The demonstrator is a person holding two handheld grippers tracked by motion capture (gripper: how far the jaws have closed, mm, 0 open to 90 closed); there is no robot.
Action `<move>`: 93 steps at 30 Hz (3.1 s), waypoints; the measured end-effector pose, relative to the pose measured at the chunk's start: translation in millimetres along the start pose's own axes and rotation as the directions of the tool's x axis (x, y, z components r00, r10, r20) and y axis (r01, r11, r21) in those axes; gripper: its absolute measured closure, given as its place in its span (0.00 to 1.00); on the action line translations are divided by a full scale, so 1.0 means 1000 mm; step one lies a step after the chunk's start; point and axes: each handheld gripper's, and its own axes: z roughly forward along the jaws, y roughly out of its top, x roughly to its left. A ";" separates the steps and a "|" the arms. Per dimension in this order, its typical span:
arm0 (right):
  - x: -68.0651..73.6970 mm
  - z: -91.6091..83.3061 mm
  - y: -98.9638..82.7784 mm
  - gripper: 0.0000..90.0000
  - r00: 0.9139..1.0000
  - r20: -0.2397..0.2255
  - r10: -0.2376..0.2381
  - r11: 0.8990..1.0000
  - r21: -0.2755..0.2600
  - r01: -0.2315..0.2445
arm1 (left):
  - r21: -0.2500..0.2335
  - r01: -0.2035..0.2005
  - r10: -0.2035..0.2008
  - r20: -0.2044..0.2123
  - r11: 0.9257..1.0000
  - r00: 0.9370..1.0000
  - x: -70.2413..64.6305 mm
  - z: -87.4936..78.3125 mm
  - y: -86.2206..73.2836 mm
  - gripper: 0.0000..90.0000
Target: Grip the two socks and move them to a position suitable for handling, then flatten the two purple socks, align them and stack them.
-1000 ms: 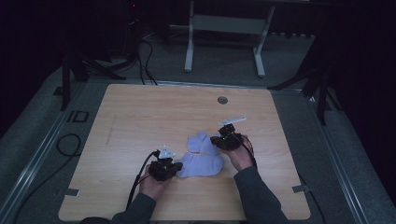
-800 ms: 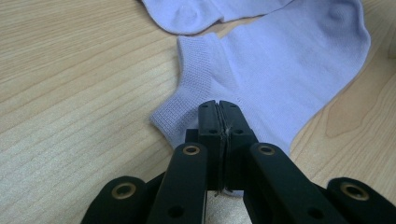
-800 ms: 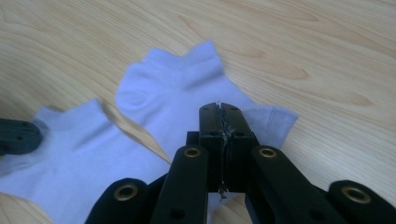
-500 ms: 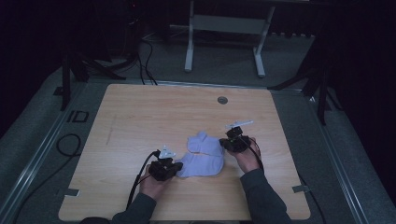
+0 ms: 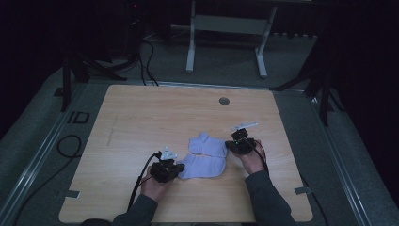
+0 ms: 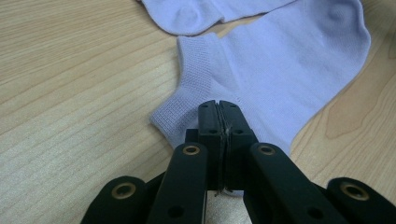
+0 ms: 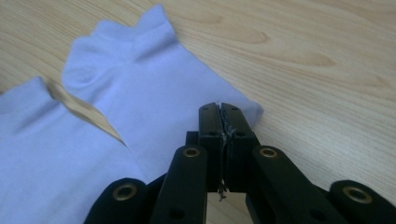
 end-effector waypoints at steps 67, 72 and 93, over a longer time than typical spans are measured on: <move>0.048 0.035 0.060 0.94 0.963 -0.154 -0.220 0.975 -0.043 0.216 | -0.001 -0.004 0.004 0.006 1.000 1.000 0.000 0.000 0.000 0.97; 0.042 -0.002 0.061 0.94 0.962 -0.171 -0.212 0.970 -0.156 0.186 | 0.001 -0.005 0.005 0.004 1.000 1.000 -0.001 0.000 0.000 0.97; 0.055 -0.070 0.034 0.93 0.943 -0.155 -0.296 0.928 -0.280 0.245 | -0.003 -0.003 0.003 0.005 1.000 1.000 -0.001 0.000 0.000 0.96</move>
